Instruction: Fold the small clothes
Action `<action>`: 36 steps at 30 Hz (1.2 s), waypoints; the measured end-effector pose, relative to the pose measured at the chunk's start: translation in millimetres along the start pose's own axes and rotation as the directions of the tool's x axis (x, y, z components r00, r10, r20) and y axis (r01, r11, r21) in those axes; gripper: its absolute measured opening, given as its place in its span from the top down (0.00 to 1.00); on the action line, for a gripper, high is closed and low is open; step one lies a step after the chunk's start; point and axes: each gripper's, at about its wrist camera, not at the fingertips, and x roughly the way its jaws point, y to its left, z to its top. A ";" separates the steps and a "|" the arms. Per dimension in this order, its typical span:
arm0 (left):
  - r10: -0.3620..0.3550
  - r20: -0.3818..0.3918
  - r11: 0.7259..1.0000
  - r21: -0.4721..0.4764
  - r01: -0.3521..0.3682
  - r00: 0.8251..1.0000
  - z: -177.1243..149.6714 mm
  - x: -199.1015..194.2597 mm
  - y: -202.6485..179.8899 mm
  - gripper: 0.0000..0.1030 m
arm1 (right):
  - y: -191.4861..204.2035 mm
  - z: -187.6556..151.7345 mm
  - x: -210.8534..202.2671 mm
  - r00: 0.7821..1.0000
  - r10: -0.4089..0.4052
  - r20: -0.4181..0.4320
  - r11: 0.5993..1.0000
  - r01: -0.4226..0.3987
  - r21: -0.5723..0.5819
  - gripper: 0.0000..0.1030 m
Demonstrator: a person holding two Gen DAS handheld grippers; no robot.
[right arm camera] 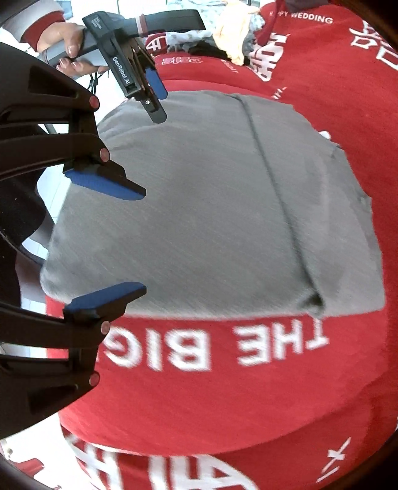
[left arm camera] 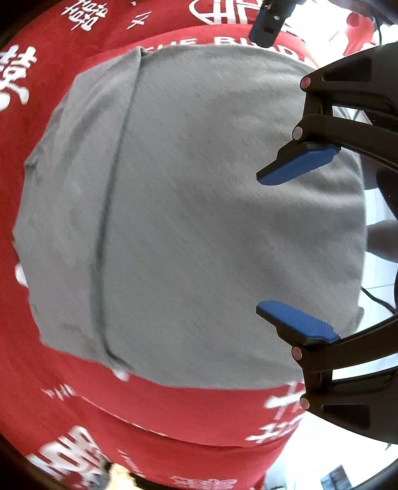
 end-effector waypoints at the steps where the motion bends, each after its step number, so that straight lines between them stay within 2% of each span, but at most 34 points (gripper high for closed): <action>1: -0.004 0.004 1.000 -0.012 0.004 1.000 -7.5 -1.3 11.6 0.24 | 8.2 -9.4 4.9 1.000 -0.001 -0.013 1.000 0.001 -0.005 0.42; 5: -0.010 0.003 0.999 -0.035 0.010 1.000 -41.7 -7.7 49.3 0.24 | 38.8 -39.9 14.2 0.999 -0.007 -0.032 0.999 0.006 -0.035 0.42; 8: -0.012 0.007 0.999 -0.041 0.013 1.000 -65.8 -12.1 74.6 0.24 | 57.3 -58.8 13.9 1.000 0.000 -0.005 0.999 0.000 -0.054 0.42; 12: -0.045 0.009 0.998 -0.044 0.046 0.999 -81.9 -4.5 112.3 0.24 | 61.0 -77.9 16.5 1.000 -0.008 0.016 0.999 0.008 -0.035 0.42; 17: -0.151 0.002 0.987 -0.063 0.151 0.989 -93.5 13.3 146.0 0.24 | 44.1 -95.8 18.8 1.000 0.000 0.019 1.000 0.000 0.015 0.42; 21: -0.260 -0.027 0.964 -0.064 0.257 0.965 -103.3 36.9 154.5 0.24 | 15.6 -107.9 25.1 1.000 0.028 -0.010 0.998 -0.028 0.052 0.42; 23: -0.287 -0.036 0.957 -0.062 0.285 0.957 -105.3 48.5 155.1 0.24 | 1.5 -112.5 32.0 0.999 0.038 -0.029 0.997 -0.036 0.061 0.42; 28: -0.310 -0.033 0.949 -0.071 0.307 0.950 -113.6 68.3 156.8 0.24 | -27.1 -125.9 56.6 0.996 0.047 -0.072 0.998 -0.044 0.043 0.42; 31: -0.351 -0.040 0.934 -0.081 0.347 0.935 -118.8 71.6 165.1 0.24 | -37.2 -131.5 70.4 0.994 0.032 -0.104 0.998 -0.026 0.055 0.42; 33: -0.357 -0.044 0.933 -0.072 0.353 0.933 -121.8 72.7 166.2 0.24 | -41.8 -134.3 71.1 0.995 0.032 -0.096 0.998 -0.026 0.062 0.42; 36: -0.362 -0.044 0.932 -0.048 0.360 0.931 -122.9 74.2 166.3 0.24 | -49.4 -136.7 71.6 0.994 0.077 -0.074 0.993 -0.070 0.092 0.42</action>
